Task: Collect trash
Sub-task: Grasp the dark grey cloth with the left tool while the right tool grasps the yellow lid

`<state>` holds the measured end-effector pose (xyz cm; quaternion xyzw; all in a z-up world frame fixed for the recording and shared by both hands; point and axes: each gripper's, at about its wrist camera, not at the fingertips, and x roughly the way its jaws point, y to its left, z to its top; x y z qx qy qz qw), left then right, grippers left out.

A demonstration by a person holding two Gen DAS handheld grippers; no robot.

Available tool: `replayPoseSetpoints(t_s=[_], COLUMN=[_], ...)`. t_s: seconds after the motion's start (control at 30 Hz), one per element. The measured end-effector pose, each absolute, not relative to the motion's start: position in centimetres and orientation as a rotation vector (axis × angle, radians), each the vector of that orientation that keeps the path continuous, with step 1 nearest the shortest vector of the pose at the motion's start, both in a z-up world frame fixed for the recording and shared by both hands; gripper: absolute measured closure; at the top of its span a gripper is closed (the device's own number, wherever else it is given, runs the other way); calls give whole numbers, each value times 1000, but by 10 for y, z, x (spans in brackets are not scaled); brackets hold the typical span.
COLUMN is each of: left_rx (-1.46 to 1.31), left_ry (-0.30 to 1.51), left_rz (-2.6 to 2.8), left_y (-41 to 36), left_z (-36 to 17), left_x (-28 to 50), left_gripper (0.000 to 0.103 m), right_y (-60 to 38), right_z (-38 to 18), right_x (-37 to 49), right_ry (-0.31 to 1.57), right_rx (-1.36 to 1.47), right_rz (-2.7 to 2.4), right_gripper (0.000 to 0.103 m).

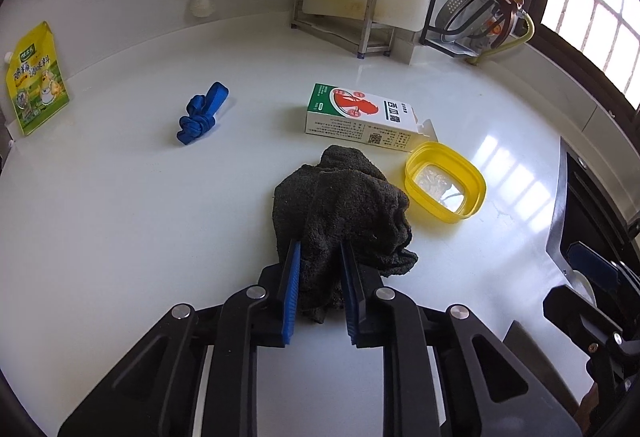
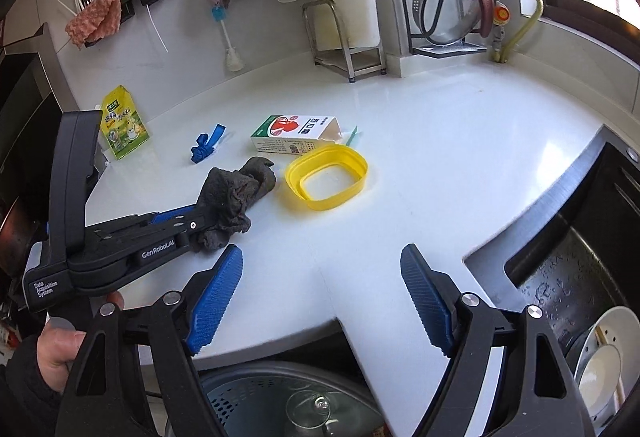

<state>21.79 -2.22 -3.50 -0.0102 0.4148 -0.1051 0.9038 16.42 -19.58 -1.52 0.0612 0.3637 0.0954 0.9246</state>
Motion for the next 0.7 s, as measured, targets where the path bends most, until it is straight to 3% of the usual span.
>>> replayPoseSetpoints(t_s=[0.2,0.7], left_rx=[-17,-23], left_ry=[816,853], left_rz=[-234,-229], left_y=[-12,3], left_z=[-21,-32], left_x=[213,217], left_gripper=[94,94], right_y=[-187,-174], right_z=[-23,-50], right_x=[206,269], right_ry=[800,921], right_rx=[74,33], right_rz=[209,221], right_gripper=[23,23])
